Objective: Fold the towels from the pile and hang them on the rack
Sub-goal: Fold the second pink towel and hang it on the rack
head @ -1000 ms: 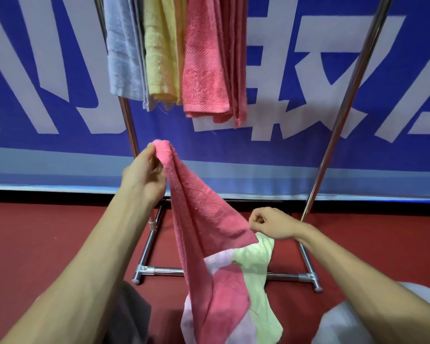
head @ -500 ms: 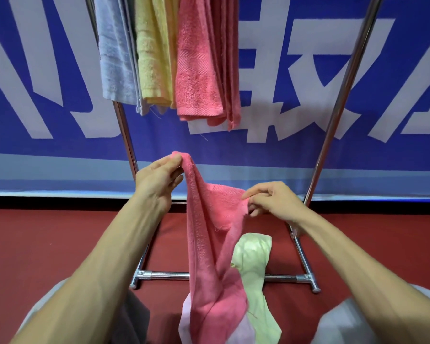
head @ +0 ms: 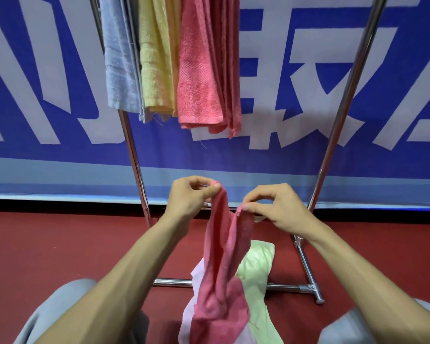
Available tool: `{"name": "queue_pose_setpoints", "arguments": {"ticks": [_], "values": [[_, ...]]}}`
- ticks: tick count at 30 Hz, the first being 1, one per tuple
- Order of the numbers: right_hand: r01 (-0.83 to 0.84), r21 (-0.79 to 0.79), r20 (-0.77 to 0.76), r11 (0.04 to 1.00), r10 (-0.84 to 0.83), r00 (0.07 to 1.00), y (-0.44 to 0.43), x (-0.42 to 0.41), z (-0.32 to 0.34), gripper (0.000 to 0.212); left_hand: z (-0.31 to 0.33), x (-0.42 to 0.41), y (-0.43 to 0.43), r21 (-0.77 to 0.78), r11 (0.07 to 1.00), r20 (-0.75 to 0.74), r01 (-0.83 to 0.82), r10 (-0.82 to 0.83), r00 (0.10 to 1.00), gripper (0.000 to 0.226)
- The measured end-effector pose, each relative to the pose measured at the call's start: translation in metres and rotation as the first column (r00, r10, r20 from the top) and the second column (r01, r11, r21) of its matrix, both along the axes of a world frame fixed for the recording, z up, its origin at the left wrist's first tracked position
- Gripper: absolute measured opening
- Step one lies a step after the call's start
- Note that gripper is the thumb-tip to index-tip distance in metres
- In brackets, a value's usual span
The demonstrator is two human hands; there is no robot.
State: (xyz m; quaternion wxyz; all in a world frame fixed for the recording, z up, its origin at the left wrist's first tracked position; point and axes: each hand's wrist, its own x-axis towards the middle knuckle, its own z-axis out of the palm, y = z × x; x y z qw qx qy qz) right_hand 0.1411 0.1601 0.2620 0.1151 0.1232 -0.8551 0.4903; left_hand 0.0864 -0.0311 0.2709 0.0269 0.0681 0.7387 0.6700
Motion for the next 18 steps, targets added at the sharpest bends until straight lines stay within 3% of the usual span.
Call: {"name": "queue_pose_setpoints", "arguments": {"ticks": [5, 8, 11, 18], "values": [[0.085, -0.164, -0.102, 0.983, -0.103, 0.989, -0.002, -0.002, 0.001, 0.007, -0.004, 0.006, 0.011, 0.11, 0.977, 0.113, 0.181, -0.193, 0.975, 0.005], [0.131, -0.135, -0.098, 0.982, -0.145, 0.985, -0.002, -0.003, -0.002, 0.009, -0.004, 0.012, 0.016, 0.192, 0.938, 0.129, 0.289, -0.316, 0.94, 0.011], [0.162, -0.094, -0.106, 0.982, -0.171, 0.98, -0.001, -0.005, -0.006, 0.008, -0.005, 0.016, 0.02, 0.21, 0.928, 0.111, 0.306, -0.334, 0.936, 0.013], [0.23, -0.168, -0.056, 0.958, -0.243, 0.969, -0.001, -0.005, -0.008, 0.007, -0.005, 0.022, 0.021, 0.177, 0.928, 0.035, 0.327, -0.338, 0.941, 0.02]]}}
